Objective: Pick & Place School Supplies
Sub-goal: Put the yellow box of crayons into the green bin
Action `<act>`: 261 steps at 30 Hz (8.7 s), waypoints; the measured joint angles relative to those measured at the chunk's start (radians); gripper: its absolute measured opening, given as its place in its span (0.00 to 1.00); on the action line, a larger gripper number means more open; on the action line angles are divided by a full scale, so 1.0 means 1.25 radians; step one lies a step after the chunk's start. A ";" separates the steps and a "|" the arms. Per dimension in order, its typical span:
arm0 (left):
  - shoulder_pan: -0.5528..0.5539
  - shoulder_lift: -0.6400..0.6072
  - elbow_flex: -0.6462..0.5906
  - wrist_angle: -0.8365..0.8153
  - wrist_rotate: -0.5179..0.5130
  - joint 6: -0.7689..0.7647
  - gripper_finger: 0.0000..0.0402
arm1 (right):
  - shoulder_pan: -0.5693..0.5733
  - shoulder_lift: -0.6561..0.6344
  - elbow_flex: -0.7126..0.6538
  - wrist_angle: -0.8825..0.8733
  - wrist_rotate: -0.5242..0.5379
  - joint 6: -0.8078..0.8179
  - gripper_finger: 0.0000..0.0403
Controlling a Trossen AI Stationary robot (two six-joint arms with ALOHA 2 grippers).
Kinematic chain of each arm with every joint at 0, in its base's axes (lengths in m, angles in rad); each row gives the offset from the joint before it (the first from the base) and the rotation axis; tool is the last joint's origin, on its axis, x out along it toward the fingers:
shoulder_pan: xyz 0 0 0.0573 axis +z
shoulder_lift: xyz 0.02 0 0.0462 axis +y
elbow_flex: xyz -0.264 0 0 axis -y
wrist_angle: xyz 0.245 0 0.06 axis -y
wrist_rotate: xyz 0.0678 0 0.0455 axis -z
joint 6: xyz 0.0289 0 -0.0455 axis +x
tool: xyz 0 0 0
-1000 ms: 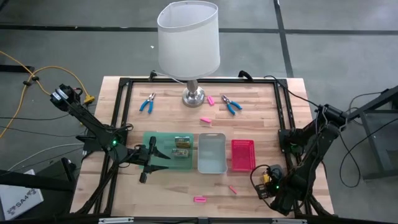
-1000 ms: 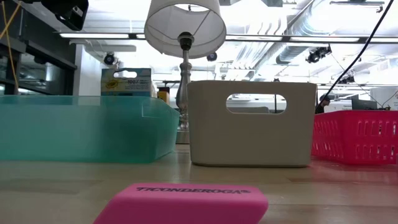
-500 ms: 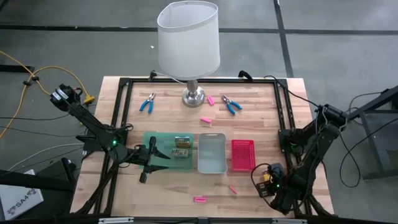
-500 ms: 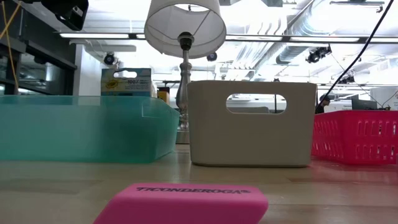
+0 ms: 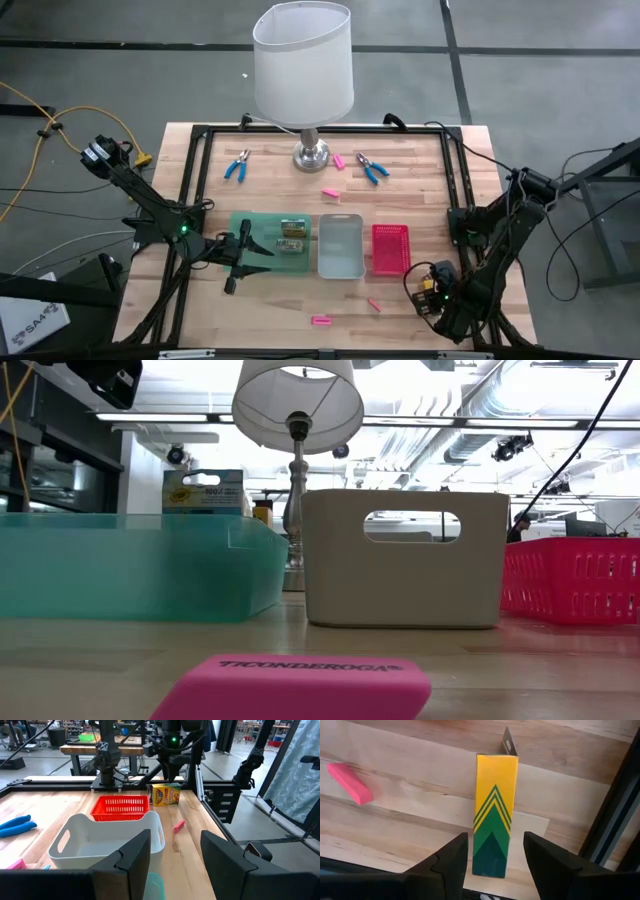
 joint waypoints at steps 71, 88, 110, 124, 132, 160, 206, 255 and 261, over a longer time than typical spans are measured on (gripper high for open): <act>0.000 0.000 0.000 0.000 0.000 -0.002 0.42 | -0.002 0.097 0.000 0.033 -0.007 -0.025 0.25; 0.000 0.000 0.000 0.000 0.000 -0.002 0.42 | -0.002 0.078 -0.001 0.032 -0.006 -0.031 0.25; 0.000 0.000 0.000 0.000 0.000 -0.002 0.42 | 0.000 -0.091 0.000 -0.001 0.121 -0.201 0.25; 0.000 0.000 0.000 0.000 0.000 -0.012 0.42 | 0.000 -0.173 0.000 0.055 0.187 -0.345 0.25; 0.000 0.000 0.000 0.001 0.000 -0.045 0.42 | -0.032 -0.179 0.000 0.149 0.386 -0.626 0.25; 0.093 0.000 0.000 0.011 0.100 -0.125 0.42 | -0.301 -0.012 0.001 0.840 0.422 -1.541 0.25; 0.120 0.000 0.001 0.007 0.254 -0.128 0.52 | -0.446 0.258 0.000 1.324 0.328 -1.680 0.25; 0.227 0.100 0.055 -0.026 0.437 -0.182 0.52 | -0.456 0.256 0.000 1.233 0.248 -1.580 0.25; 0.249 0.131 0.090 -0.033 0.480 -0.182 0.52 | -0.462 0.256 0.000 1.234 0.245 -1.577 0.25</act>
